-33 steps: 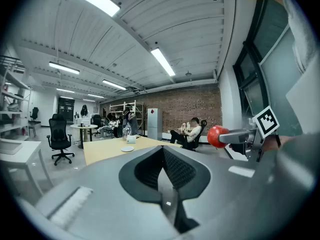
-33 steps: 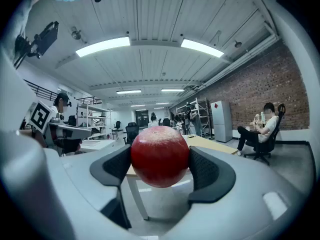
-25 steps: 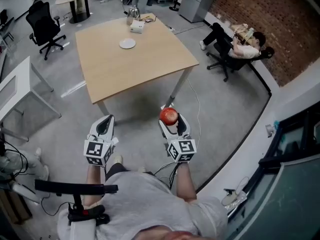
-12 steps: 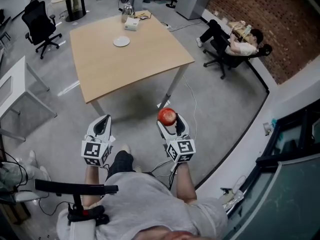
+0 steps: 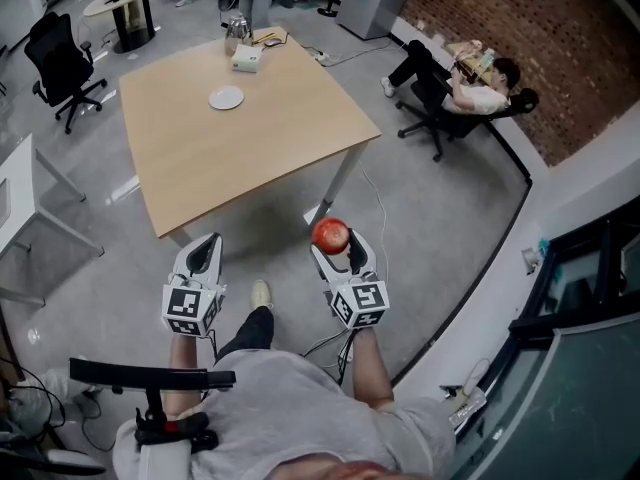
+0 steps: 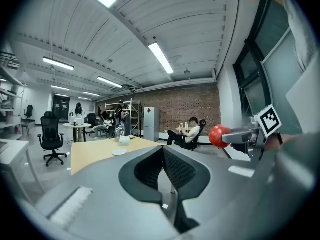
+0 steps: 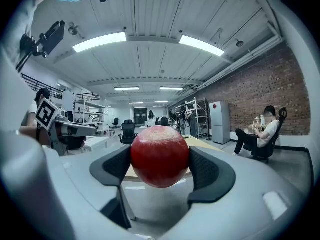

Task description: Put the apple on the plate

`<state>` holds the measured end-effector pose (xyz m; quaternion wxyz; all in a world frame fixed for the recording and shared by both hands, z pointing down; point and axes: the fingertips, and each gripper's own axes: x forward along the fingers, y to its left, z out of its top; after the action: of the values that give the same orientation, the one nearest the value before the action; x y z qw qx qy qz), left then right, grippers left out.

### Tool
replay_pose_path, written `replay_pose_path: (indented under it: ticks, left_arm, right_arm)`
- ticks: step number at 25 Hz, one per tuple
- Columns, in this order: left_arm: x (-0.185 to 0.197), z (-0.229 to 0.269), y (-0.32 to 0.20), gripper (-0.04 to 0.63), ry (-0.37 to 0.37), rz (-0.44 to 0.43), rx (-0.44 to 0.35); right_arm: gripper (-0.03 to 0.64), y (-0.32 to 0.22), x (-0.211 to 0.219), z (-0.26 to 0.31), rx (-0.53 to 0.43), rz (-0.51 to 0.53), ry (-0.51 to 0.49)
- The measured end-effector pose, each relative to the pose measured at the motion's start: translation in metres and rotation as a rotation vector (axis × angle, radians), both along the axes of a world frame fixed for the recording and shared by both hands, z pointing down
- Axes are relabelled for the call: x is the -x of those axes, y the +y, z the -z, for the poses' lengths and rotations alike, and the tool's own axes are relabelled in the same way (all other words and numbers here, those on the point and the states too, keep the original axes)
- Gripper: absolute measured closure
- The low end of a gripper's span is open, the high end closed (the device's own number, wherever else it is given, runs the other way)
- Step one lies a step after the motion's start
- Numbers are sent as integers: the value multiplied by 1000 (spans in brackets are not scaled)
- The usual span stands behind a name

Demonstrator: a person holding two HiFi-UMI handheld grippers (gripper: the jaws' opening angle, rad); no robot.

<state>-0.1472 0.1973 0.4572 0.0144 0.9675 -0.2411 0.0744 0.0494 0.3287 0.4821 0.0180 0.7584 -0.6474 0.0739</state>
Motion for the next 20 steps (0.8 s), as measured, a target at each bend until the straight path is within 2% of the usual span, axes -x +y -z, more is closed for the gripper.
replay_pose_path:
  ticks: [14,20]
  left_arm:
    - [-69,3,-141,575,-4,30,29]
    - [-80,4,-168,575,-13,43,25]
  right_arm:
    - [247,-151,-71,4,19,44,-8]
    - [247,-185,-83,5,13,70,-18]
